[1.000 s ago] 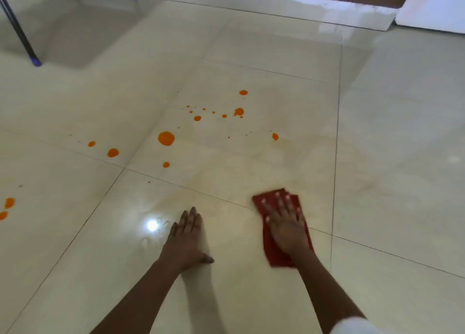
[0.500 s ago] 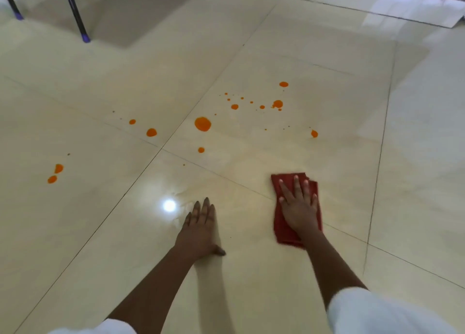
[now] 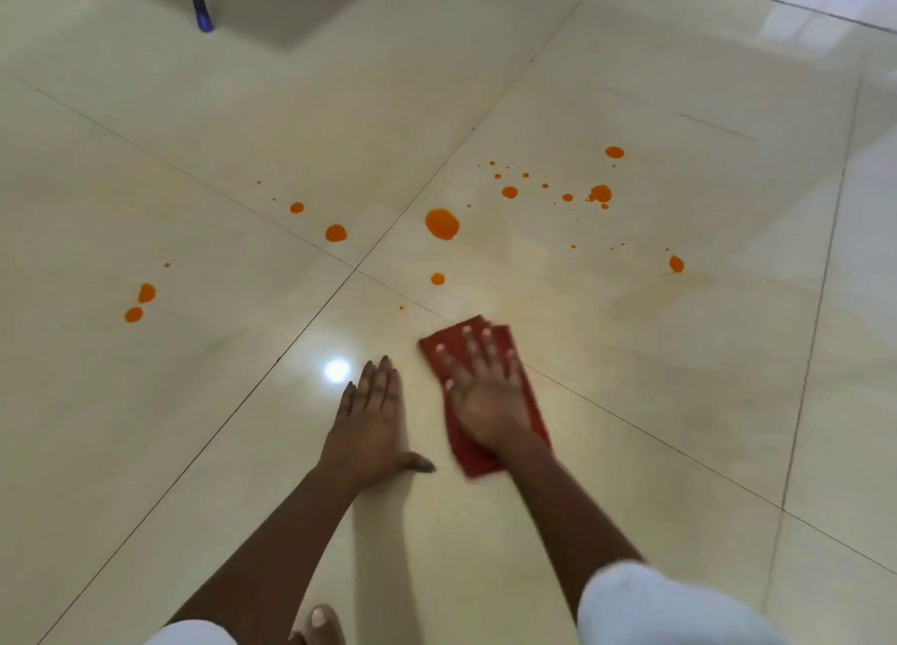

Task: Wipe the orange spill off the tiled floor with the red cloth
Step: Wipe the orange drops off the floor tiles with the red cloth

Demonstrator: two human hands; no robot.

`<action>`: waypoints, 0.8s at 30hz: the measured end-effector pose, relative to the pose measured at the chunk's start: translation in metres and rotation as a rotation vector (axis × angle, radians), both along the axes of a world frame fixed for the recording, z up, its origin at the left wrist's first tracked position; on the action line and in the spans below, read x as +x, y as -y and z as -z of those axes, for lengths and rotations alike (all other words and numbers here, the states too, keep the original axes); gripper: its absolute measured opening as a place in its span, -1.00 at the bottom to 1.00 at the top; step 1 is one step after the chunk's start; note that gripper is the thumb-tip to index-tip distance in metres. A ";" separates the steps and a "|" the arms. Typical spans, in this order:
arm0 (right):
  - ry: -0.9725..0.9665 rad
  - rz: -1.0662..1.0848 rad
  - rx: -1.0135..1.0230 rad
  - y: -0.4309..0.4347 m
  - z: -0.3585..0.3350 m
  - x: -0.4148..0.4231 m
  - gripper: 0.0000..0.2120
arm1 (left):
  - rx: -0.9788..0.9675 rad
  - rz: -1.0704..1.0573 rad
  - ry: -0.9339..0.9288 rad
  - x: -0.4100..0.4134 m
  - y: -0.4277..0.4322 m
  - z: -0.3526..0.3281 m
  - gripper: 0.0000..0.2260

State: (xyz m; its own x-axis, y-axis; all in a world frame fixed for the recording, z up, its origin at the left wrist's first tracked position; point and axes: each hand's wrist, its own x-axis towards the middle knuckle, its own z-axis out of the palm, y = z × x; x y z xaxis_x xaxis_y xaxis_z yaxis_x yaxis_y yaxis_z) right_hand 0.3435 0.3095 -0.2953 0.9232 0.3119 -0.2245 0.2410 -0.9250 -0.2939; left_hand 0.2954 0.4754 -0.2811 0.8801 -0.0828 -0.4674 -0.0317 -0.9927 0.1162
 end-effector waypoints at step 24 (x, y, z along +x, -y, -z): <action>-0.256 0.138 -0.108 0.043 -0.019 0.058 -0.49 | -0.085 -0.009 -0.073 0.065 0.001 -0.013 0.10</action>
State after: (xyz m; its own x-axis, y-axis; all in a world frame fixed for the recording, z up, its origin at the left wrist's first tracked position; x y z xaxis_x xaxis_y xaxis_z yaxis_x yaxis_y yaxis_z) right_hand 0.4010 0.2666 -0.2766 0.8643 0.1492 -0.4804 0.0419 -0.9730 -0.2269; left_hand 0.3604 0.4740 -0.2686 0.8449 -0.1169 -0.5221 -0.0112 -0.9795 0.2012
